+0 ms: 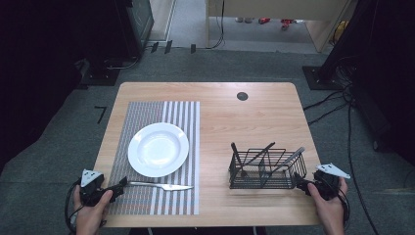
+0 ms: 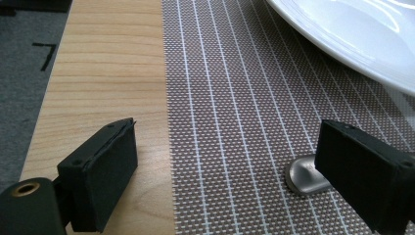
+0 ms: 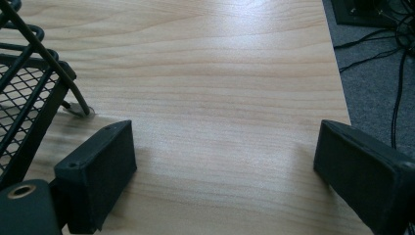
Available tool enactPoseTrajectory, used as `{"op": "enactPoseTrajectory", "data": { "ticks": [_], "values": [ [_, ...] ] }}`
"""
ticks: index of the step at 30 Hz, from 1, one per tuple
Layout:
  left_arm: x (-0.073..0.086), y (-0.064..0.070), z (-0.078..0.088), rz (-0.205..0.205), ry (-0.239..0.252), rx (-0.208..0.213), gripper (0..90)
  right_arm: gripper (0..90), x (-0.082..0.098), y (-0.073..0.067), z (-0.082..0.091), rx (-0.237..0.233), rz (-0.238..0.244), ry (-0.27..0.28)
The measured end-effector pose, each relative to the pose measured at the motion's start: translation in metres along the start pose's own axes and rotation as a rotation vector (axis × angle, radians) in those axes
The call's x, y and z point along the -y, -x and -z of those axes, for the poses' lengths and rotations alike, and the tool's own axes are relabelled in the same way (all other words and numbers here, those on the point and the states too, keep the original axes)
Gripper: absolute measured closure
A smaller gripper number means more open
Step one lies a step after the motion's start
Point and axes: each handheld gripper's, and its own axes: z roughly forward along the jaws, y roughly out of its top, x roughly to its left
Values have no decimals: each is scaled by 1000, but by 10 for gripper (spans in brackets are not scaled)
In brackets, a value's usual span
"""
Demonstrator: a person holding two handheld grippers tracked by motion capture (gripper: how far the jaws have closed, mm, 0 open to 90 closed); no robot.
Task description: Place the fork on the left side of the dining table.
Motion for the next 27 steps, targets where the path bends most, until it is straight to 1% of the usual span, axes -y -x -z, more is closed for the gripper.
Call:
{"op": "enactPoseTrajectory", "data": {
  "ticks": [2, 6, 9, 13, 17, 20, 23, 27],
  "values": [
    [0, 1, 0, -4, -1, -4, 89, 78, 0, 0, 0, -1, 1, 0],
    [0, 0, 1, 1, 8, -7, 89, 79, 0, 0, 0, -1, 1, 0],
    [0, 1, 3, -3, 14, 1, 88, 78, 0, 0, 0, -2, -2, -1],
    [-1, 5, 4, -5, 15, -9, 88, 78, 0, 0, 0, -2, -1, -1],
    [-3, 6, 8, 16, 39, -11, 88, 78, 0, 0, 0, -2, -1, 0],
    [-7, 8, 15, 27, 71, -13, 89, 78, 0, 0, 0, -2, -2, -1],
    [-11, 11, 21, 41, 98, -6, 89, 78, 0, 0, 0, -2, -2, -1],
    [-13, 19, 25, 36, 113, 4, 89, 79, 0, 0, 0, -1, 0, 0]
  ]
}}
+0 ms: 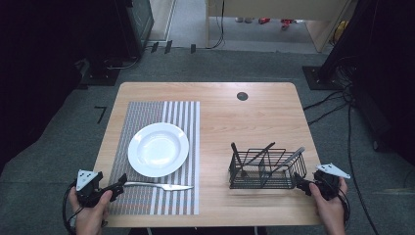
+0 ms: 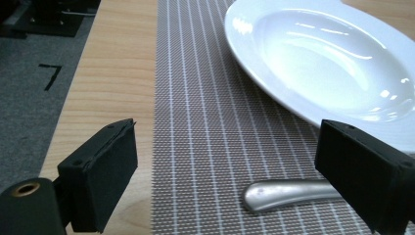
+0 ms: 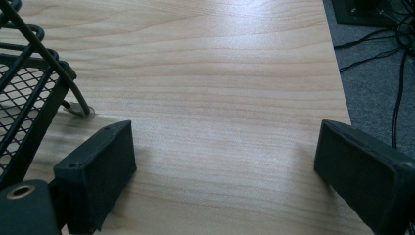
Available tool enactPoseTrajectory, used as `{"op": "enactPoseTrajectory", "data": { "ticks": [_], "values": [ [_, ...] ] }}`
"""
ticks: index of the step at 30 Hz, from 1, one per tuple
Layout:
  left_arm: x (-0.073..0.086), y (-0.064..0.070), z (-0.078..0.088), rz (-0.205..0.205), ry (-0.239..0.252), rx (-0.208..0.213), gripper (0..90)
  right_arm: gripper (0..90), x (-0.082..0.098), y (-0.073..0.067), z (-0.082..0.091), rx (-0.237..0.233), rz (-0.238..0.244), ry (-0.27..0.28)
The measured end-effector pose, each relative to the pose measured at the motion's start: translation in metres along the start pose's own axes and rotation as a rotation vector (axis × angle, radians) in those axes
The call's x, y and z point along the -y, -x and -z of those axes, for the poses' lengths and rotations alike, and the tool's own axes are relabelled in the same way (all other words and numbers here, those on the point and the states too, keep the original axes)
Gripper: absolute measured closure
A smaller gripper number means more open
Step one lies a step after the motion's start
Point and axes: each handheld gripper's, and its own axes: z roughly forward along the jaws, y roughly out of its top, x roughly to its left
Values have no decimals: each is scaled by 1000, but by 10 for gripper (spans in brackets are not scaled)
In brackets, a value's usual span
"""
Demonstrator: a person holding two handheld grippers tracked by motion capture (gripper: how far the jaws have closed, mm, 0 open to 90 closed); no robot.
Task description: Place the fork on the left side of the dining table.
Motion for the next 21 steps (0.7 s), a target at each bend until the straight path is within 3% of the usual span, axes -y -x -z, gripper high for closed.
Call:
{"op": "enactPoseTrajectory", "data": {
  "ticks": [10, 21],
  "values": [
    [-10, 14, 3, 3, 12, 11, 89, 79, 0, 0, 0, 0, 0, 0],
    [-32, 44, 5, -48, 45, 64, 89, 80, 0, 0, 0, 2, -3, -1]
  ]
}}
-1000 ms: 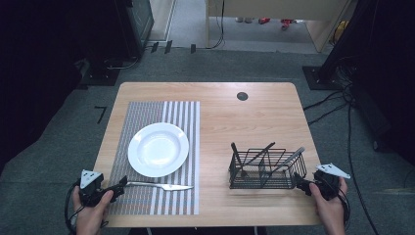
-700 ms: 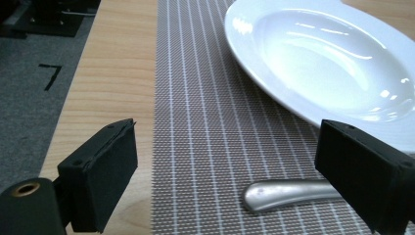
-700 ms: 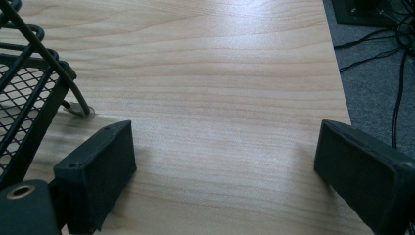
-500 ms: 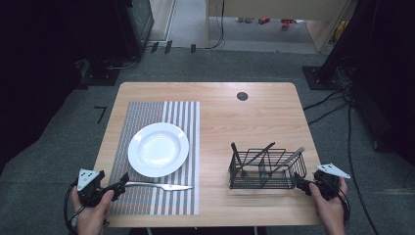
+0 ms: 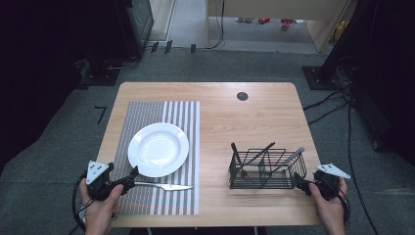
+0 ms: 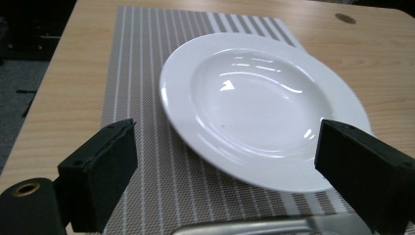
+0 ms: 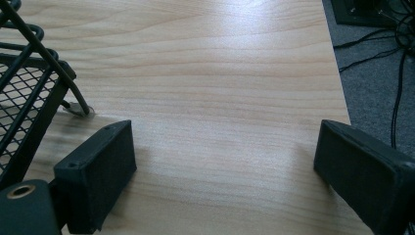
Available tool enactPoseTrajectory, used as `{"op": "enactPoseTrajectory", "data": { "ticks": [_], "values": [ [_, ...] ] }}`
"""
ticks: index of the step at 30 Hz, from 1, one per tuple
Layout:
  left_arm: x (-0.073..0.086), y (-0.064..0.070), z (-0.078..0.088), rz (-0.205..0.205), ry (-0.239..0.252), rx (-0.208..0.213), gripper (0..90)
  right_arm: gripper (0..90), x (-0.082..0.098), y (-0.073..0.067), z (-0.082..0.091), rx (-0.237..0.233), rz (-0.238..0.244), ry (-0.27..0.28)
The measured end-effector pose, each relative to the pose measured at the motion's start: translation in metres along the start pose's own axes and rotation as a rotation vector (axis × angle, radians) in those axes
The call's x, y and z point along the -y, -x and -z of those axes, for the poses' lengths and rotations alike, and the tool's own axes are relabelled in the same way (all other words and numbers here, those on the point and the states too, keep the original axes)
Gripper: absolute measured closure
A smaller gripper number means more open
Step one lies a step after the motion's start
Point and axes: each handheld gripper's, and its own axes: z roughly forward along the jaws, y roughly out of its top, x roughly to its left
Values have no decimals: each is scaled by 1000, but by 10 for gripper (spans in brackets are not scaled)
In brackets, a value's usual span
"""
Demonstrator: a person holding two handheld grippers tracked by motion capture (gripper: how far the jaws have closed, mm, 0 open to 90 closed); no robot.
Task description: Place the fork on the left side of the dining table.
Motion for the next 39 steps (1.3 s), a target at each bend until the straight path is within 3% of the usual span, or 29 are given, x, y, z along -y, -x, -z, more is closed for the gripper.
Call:
{"op": "enactPoseTrajectory", "data": {
  "ticks": [16, 39],
  "values": [
    [-19, 48, -16, -62, 16, 98, 89, 81, 0, 0, 0, 2, 0, 0],
    [-35, 94, -27, -88, 37, 210, 89, 82, 0, -2, 0, 5, -1, 0]
  ]
}}
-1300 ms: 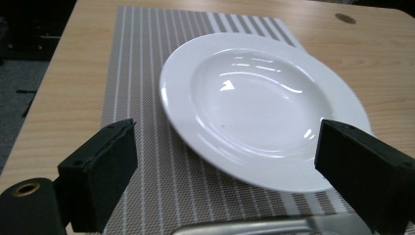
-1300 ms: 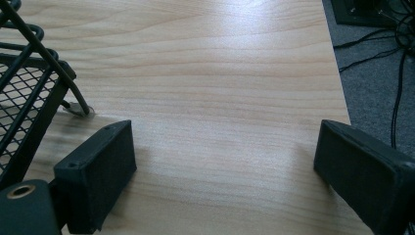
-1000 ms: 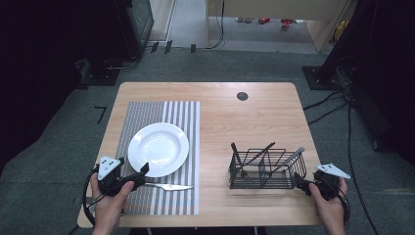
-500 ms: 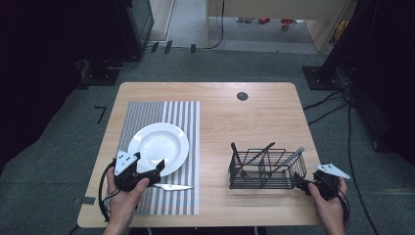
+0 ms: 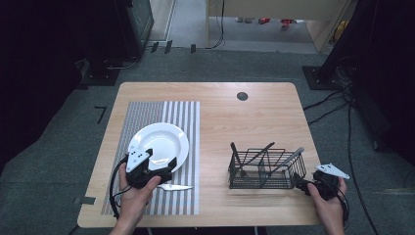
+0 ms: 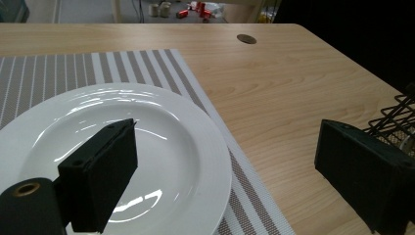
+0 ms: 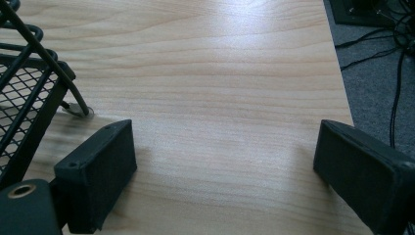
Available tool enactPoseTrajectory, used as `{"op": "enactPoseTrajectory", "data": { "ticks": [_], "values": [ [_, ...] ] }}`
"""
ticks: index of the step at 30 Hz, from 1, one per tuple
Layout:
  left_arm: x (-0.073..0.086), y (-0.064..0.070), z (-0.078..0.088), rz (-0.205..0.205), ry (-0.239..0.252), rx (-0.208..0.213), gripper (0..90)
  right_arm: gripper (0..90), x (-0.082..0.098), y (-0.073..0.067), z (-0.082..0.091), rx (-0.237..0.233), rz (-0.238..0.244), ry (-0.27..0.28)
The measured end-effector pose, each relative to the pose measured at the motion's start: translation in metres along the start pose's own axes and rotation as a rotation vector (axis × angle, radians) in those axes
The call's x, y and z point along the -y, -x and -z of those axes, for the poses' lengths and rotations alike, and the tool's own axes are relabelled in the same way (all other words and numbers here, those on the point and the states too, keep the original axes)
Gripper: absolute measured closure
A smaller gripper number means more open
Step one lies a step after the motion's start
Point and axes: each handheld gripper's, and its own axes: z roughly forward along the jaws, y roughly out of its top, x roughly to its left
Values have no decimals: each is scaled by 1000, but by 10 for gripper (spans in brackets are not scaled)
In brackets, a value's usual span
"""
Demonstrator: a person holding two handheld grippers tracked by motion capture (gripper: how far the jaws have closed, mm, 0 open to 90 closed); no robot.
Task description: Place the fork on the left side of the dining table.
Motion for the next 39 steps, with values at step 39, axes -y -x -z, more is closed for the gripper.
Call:
{"op": "enactPoseTrajectory", "data": {
  "ticks": [39],
  "values": [
    [-34, 84, -29, -66, 28, 204, 89, 82, 0, 0, 0, -6, 8, 2]
  ]
}}
